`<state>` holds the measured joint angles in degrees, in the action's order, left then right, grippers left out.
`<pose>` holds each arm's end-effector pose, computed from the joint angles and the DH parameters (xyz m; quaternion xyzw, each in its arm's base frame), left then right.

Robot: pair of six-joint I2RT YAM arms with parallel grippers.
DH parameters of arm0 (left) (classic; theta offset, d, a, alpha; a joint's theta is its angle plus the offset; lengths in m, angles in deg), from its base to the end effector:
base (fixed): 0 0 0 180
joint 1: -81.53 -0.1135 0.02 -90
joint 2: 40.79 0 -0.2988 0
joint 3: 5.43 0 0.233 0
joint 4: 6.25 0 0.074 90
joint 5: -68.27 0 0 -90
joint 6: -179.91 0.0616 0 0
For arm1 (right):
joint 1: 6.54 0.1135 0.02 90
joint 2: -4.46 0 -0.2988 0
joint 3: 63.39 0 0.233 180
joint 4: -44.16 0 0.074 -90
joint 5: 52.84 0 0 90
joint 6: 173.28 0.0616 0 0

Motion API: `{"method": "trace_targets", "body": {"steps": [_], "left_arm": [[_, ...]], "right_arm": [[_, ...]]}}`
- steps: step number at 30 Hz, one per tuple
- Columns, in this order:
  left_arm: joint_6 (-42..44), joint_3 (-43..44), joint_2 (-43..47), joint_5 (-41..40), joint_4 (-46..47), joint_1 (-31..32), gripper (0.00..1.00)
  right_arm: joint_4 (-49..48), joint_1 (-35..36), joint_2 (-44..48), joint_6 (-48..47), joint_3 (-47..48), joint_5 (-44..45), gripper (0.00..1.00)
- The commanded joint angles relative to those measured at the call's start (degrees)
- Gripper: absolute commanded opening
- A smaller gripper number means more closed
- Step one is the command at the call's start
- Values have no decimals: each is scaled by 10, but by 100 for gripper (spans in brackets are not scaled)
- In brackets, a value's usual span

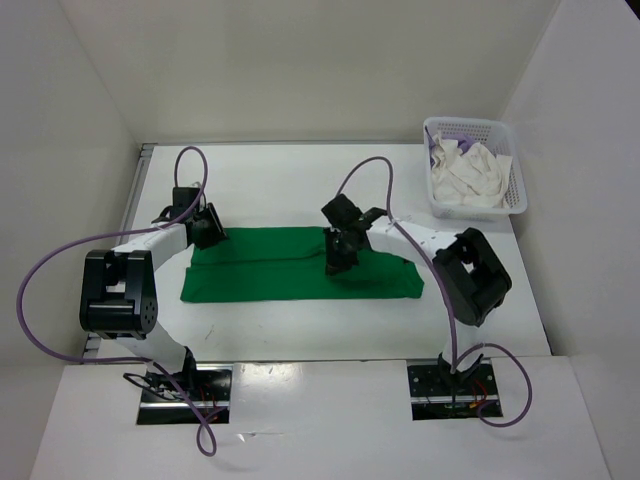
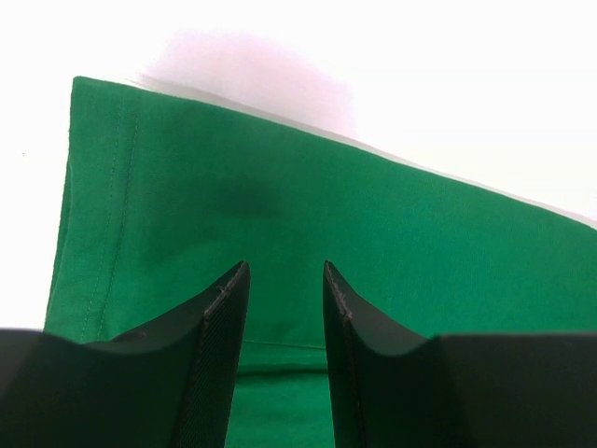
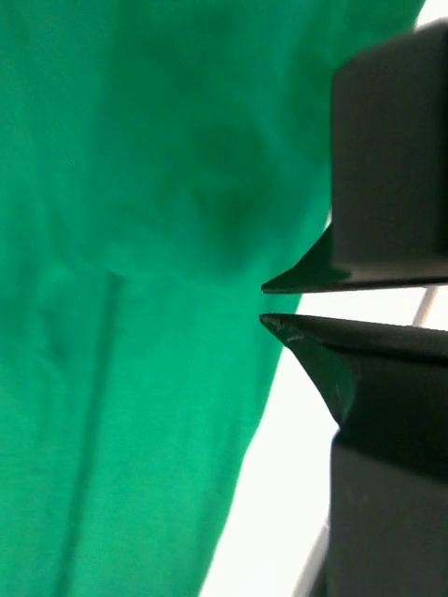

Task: Fold and stack the t-shirts
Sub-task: Fold the other side of the tshirt into a rectangle, then rotate the tshirt 90 degrees

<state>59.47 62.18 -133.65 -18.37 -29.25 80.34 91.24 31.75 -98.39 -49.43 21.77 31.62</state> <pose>0.3359 0.0034 0.2115 -0.2445 0.9015 -0.1164 0.3377 0.2837 0.2315 0.2116 -0.0483 0.9736 0.1666 0.1486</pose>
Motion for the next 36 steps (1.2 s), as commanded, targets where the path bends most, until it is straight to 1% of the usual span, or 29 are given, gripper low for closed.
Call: {"method": "trace_targets", "body": {"steps": [1,2,3,4,7,8,9,11,12,14,15,16,17,20,24,26,27,29,33,35,36], "left_arm": [[-8,-1,18,9,22,0,45],[-8,-1,18,9,22,0,45],[-8,-1,18,9,22,0,45],[-8,5,23,9,22,0,45],[-8,10,23,9,22,0,45],[-8,10,23,9,22,0,45],[-8,10,23,14,17,0,45],[-8,15,29,14,17,0,45],[-8,15,36,14,17,0,45],[7,15,41,14,17,7,46],[14,22,41,-8,10,14,46],[14,22,41,-15,3,28,47],[21,29,41,-15,3,28,47],[14,29,41,-2,3,28,48],[-10,9,15,11,3,28,48],[-27,1,-3,38,3,5,48],[-32,1,-8,43,3,-1,48],[-38,1,-16,43,3,-15,48],[-51,-4,-22,55,-3,-47,50],[-57,-4,-27,60,-3,-52,50],[-57,4,-12,60,-3,-52,50]], "right_arm": [[5,10,48,39,-10,-45,21],[16,10,55,39,-10,-45,27],[27,10,63,39,1,-45,29],[39,10,75,20,23,-15,30],[66,-17,83,-4,43,6,31],[66,-40,83,-10,43,6,29],[51,-49,83,-17,43,6,23],[35,-60,83,-17,10,1,16],[13,-60,78,-12,-4,1,10],[-7,-60,78,7,-49,13,3],[-27,-60,78,14,-79,18,0],[-36,-60,78,20,-92,26,0],[-42,-60,84,25,-104,40,0],[-47,-60,84,44,-135,40,0],[-60,-60,89,72,-179,34,0],[-65,-60,102,72,-191,34,0],[-65,-60,109,72,-191,34,1],[-48,-60,126,72,-183,34,9],[-18,-66,164,51,-117,41,19],[-26,-89,164,36,-93,36,23],[-33,-97,149,36,-87,36,23]]}}
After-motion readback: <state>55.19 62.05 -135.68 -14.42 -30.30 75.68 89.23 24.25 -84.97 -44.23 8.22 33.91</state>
